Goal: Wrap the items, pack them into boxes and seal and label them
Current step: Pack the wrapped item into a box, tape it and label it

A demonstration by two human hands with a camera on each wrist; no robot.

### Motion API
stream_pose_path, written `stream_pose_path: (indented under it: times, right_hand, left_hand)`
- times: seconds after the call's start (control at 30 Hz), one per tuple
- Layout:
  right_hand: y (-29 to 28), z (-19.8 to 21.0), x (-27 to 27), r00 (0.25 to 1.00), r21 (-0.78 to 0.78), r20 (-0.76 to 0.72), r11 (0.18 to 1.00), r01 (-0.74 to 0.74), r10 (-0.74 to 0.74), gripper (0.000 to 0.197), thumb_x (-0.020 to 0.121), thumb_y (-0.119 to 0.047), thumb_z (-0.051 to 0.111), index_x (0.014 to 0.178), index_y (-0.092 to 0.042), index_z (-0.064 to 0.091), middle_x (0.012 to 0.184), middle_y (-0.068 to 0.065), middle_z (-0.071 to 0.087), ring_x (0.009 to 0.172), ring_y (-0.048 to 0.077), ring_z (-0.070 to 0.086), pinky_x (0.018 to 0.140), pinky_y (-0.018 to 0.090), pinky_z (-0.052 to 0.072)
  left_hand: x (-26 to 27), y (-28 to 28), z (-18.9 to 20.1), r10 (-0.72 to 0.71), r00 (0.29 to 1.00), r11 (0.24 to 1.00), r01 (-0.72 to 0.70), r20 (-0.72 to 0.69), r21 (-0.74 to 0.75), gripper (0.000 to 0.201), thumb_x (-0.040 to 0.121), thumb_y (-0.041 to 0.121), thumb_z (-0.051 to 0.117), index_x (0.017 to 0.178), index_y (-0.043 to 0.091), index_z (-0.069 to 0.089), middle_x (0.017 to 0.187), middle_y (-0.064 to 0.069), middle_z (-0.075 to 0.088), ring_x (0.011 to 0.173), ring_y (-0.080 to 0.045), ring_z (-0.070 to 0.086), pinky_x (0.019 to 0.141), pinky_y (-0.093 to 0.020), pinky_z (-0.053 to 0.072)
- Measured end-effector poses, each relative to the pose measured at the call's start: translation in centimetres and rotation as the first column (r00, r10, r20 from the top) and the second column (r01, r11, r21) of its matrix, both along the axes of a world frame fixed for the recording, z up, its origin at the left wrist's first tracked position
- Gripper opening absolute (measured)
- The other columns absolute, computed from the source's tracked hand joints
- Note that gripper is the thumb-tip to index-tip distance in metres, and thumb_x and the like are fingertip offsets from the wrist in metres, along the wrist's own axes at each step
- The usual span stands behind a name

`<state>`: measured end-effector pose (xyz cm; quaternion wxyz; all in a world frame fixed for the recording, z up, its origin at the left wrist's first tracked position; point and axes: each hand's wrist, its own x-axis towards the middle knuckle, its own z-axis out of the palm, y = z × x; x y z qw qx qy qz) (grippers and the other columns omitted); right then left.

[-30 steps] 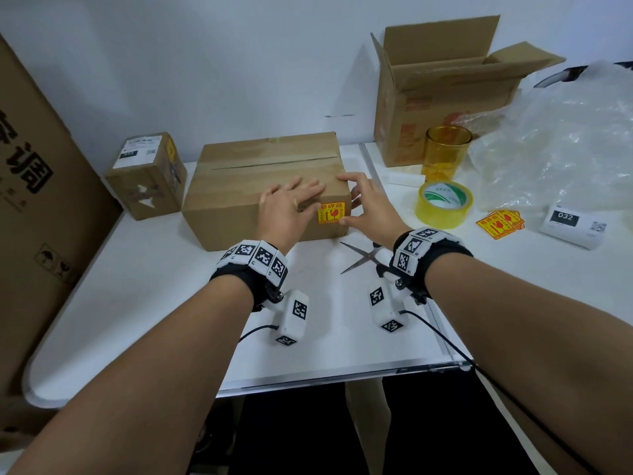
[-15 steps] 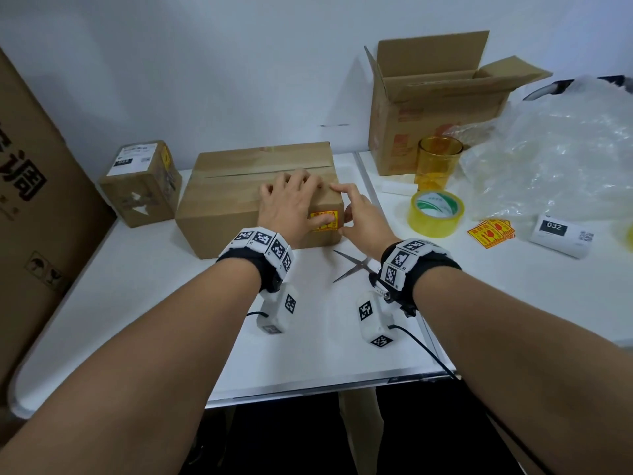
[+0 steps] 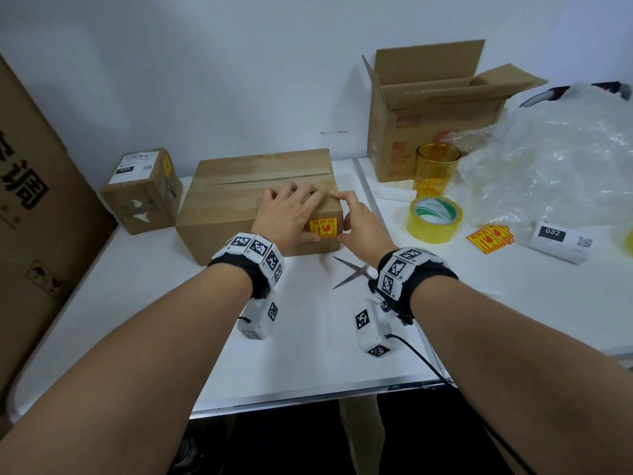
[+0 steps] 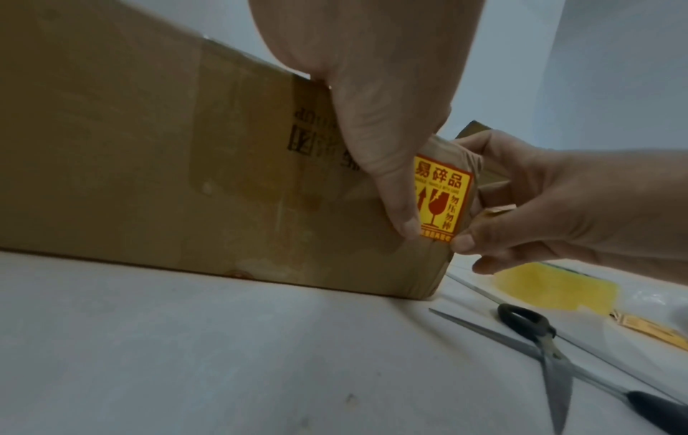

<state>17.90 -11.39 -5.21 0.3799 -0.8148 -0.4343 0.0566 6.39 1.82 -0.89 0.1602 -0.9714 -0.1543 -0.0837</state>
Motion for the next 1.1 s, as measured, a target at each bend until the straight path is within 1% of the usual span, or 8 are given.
stream_pose_path:
  times: [0.2,0.4,0.53,0.63,0.7,0.83,0.97,1.1]
  right_hand:
    - [0.4,0.5,-0.2,0.999,-0.028,0.029,0.999,0.029,-0.028,0.068,0.077,-0.034,0.076,0.129,-0.039,0.032,0.105,0.003,0.055,0.088,0.022,0.060,0.078,0.045,0.053]
    - [-0.1,0.6,0.2,0.997,-0.004,0.077,1.000,-0.008,0.009,0.057,0.083,-0.030,0.073,0.130,-0.035,0.040,0.100,0.000,0.059,0.088,0.018,0.061,0.078,0.041,0.053]
    - [-0.5,0.4,0.9,0.997,0.035,0.053,0.997,-0.066,0.064,0.056,0.085,-0.020,0.071,0.133,-0.033,0.043,0.094,0.002,0.059,0.087,0.018,0.061,0.085,0.043,0.052]
    - [-0.1,0.3,0.5,0.997,0.005,0.064,0.999,-0.051,0.050,0.063,0.083,-0.018,0.072,0.134,-0.033,0.038,0.102,0.002,0.055,0.087,0.017,0.060,0.084,0.043,0.053]
    - [0.3,0.2,0.1,0.997,-0.012,0.070,1.000,-0.013,0.014,0.067,0.080,-0.020,0.074,0.132,-0.033,0.034,0.109,0.003,0.052,0.087,0.021,0.062,0.082,0.045,0.054]
    - [0.7,0.2,-0.2,0.993,-0.046,0.116,0.999,0.024,-0.018,0.063,0.081,-0.019,0.074,0.127,-0.031,0.032,0.113,0.004,0.050,0.088,0.028,0.063,0.078,0.048,0.054]
    - [0.7,0.2,-0.1,0.988,-0.064,0.153,0.998,0.030,-0.020,0.064,0.081,-0.017,0.072,0.129,-0.030,0.032,0.114,0.005,0.049,0.088,0.029,0.063,0.078,0.048,0.054]
    - [0.4,0.1,0.1,0.994,-0.039,0.112,0.999,0.002,0.002,0.061,0.085,-0.010,0.062,0.133,-0.031,0.032,0.105,0.008,0.051,0.084,0.029,0.061,0.078,0.048,0.053]
  left_hand:
    - [-0.9,1.4,1.0,-0.063,0.997,0.994,0.059,-0.040,-0.091,0.074,0.090,0.056,0.055,0.153,0.036,0.022,0.154,0.014,0.035,0.132,-0.020,0.039,0.096,-0.041,0.034]
    - [-1.5,1.3,1.2,-0.069,0.996,0.956,0.081,0.055,-0.282,0.046,0.103,0.049,0.030,0.148,0.040,0.035,0.153,0.020,0.035,0.144,-0.009,0.031,0.102,-0.040,0.031]
    - [-1.4,0.9,0.6,-0.056,0.996,0.972,0.072,0.076,-0.223,0.062,0.094,0.065,0.039,0.150,0.039,0.030,0.156,0.019,0.030,0.145,-0.011,0.029,0.101,-0.040,0.030]
    - [-1.3,0.5,-0.1,-0.028,0.999,0.994,0.032,0.031,-0.108,0.081,0.087,0.070,0.048,0.154,0.037,0.016,0.161,0.016,0.020,0.144,-0.014,0.027,0.101,-0.044,0.032]
    - [-1.1,0.1,-0.7,0.000,0.998,0.999,0.003,0.056,-0.042,0.088,0.082,0.070,0.054,0.153,0.034,0.017,0.159,0.014,0.023,0.138,-0.017,0.031,0.095,-0.046,0.035]
    - [-0.7,-0.4,-1.3,0.023,0.992,1.000,-0.020,0.123,-0.023,0.085,0.078,0.065,0.064,0.148,0.033,0.027,0.151,0.014,0.033,0.129,-0.019,0.038,0.087,-0.045,0.034]
    - [-0.8,-0.4,-1.1,0.011,0.994,0.997,-0.002,0.113,-0.081,0.085,0.080,0.057,0.067,0.150,0.033,0.025,0.154,0.015,0.029,0.130,-0.019,0.036,0.090,-0.043,0.032]
    - [-1.2,-0.1,-0.3,-0.007,0.998,0.976,0.021,0.063,-0.218,0.079,0.087,0.036,0.063,0.152,0.035,0.019,0.159,0.016,0.021,0.137,-0.020,0.028,0.099,-0.043,0.027]
